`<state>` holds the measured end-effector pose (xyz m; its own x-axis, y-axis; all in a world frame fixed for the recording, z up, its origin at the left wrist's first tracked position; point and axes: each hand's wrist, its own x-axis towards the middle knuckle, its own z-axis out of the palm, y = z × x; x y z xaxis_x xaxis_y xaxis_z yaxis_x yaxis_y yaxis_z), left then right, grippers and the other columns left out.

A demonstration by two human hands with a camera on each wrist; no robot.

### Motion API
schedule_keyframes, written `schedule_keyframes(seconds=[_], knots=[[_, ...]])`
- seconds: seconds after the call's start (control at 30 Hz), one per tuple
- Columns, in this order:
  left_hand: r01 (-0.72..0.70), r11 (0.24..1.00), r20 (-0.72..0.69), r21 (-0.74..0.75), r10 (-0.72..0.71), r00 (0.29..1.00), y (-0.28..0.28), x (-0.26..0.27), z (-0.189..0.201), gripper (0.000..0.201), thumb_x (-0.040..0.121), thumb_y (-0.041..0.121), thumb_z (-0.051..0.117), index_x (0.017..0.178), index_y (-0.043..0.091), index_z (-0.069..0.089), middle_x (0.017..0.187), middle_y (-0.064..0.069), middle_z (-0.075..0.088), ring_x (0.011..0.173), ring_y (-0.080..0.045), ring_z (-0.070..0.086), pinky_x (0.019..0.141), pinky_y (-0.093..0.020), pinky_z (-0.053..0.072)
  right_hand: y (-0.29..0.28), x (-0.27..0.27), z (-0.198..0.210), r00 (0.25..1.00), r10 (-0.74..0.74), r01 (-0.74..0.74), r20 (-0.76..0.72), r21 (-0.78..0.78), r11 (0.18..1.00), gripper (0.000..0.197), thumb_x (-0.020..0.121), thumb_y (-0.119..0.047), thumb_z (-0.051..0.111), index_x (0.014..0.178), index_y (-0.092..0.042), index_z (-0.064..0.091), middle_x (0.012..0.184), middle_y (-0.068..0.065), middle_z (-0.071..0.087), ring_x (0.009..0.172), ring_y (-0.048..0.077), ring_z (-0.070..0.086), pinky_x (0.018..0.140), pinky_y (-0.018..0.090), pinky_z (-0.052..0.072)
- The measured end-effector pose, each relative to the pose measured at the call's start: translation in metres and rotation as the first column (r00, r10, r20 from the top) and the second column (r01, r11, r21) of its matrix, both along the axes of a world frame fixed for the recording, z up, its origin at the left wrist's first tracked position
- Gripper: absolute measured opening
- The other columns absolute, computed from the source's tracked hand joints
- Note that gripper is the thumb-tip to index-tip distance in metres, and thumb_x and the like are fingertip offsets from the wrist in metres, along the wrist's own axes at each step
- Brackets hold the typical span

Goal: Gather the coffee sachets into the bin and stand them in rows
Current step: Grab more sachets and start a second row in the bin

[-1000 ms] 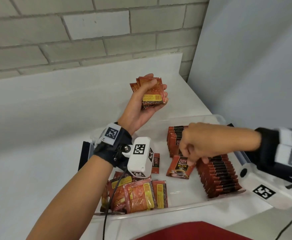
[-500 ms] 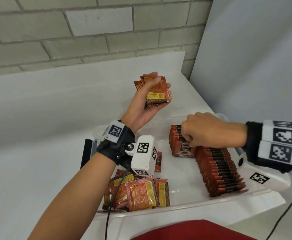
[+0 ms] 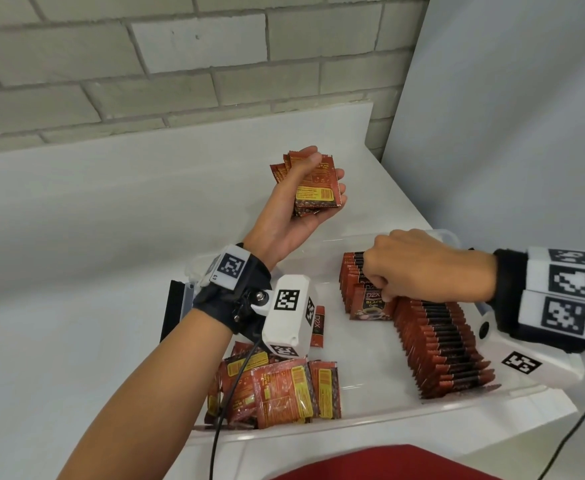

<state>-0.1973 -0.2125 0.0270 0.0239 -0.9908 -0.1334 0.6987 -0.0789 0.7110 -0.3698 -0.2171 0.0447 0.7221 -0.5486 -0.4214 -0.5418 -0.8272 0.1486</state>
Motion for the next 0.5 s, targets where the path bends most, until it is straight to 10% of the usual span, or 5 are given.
schedule_keyframes(seconds=[0.5], knots=[[0.004,0.999,-0.07,-0.033,-0.006,0.998,-0.0029,0.0011,-0.0052,0.023,0.095,0.01,0.045,0.114,0.018,0.056,0.097,-0.018,0.063,0.082,-0.027,0.062,0.072,-0.037,0.055,-0.009,-0.0079,-0.0013,0.996,-0.027,0.022,0.088,0.055,0.998,0.019,0.079,-0.033,0.074,0.077,-0.025,0.057,0.07,-0.015,0.042,0.063,0.003,0.039,0.051,0.02,0.023]])
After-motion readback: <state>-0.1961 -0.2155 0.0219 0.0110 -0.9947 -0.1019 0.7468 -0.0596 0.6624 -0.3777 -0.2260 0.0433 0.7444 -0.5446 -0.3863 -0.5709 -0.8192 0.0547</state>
